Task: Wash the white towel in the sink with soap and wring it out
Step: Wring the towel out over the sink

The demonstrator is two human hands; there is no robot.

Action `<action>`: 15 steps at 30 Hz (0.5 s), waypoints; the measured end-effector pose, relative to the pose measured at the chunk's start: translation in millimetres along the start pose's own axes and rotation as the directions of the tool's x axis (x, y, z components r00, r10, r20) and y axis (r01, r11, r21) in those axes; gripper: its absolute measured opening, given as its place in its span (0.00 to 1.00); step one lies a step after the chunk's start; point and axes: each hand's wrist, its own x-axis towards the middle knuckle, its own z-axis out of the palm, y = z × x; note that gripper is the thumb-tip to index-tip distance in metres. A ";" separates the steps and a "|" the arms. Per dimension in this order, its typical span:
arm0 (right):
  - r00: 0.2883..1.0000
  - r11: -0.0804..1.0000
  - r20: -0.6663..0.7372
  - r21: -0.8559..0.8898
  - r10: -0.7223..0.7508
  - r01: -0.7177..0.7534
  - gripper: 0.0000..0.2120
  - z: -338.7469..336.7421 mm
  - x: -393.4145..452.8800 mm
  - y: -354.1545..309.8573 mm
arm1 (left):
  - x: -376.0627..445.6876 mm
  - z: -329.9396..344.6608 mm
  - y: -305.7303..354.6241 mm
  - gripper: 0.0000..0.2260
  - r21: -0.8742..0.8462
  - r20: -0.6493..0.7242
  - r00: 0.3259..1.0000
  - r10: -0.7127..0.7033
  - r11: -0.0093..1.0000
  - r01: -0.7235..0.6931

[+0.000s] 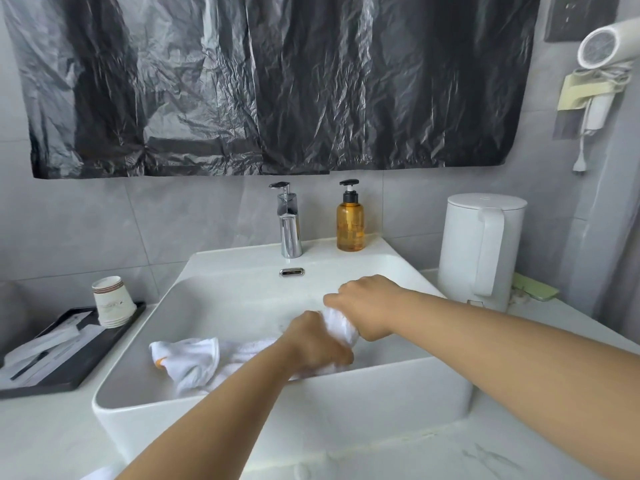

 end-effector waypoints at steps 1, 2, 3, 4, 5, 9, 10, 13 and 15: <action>1.000 1.000 0.024 0.013 0.018 -0.018 0.19 -1.0 0.9 -0.8 | 3.2 0.2 0.0 0.15 0.085 -0.028 0.999 0.030 0.996 -0.028; 0.998 0.999 0.052 0.030 0.036 -0.038 0.18 -1.6 2.2 -1.2 | 6.3 -1.2 0.2 0.11 0.209 -0.047 0.996 0.074 0.976 -0.063; 0.995 0.996 0.084 0.057 0.058 -0.063 0.17 -2.1 3.0 -1.4 | 8.4 -2.9 2.0 0.08 0.342 -0.050 0.991 0.124 0.934 -0.100; 0.990 0.991 0.116 0.093 0.085 -0.096 0.17 -2.0 3.7 -1.4 | 11.5 -4.6 3.0 0.08 0.453 -0.049 0.984 0.168 0.882 -0.128; 0.983 0.982 0.149 0.137 0.111 -0.132 0.16 -2.2 4.6 -1.1 | 14.1 -6.5 4.2 0.09 0.520 -0.061 0.976 0.208 0.842 -0.147; 0.929 0.895 0.336 0.350 0.156 -0.277 0.13 -1.9 11.3 5.1 | 14.2 -14.8 11.5 0.11 0.697 -0.136 0.934 0.330 0.702 -0.146; 0.917 0.855 0.371 0.417 0.149 -0.308 0.12 -0.9 13.9 7.6 | 12.8 -17.0 13.9 0.11 0.744 -0.149 0.912 0.382 0.651 -0.151; 0.888 0.718 0.447 0.584 0.104 -0.378 0.04 1.7 16.6 11.9 | 14.7 -20.5 11.9 0.11 0.862 -0.129 0.849 0.513 0.481 -0.160; 0.860 0.598 0.506 0.669 0.067 -0.440 0.05 5.9 14.7 12.3 | 18.9 -20.3 3.2 0.10 0.915 -0.070 0.789 0.610 0.354 -0.193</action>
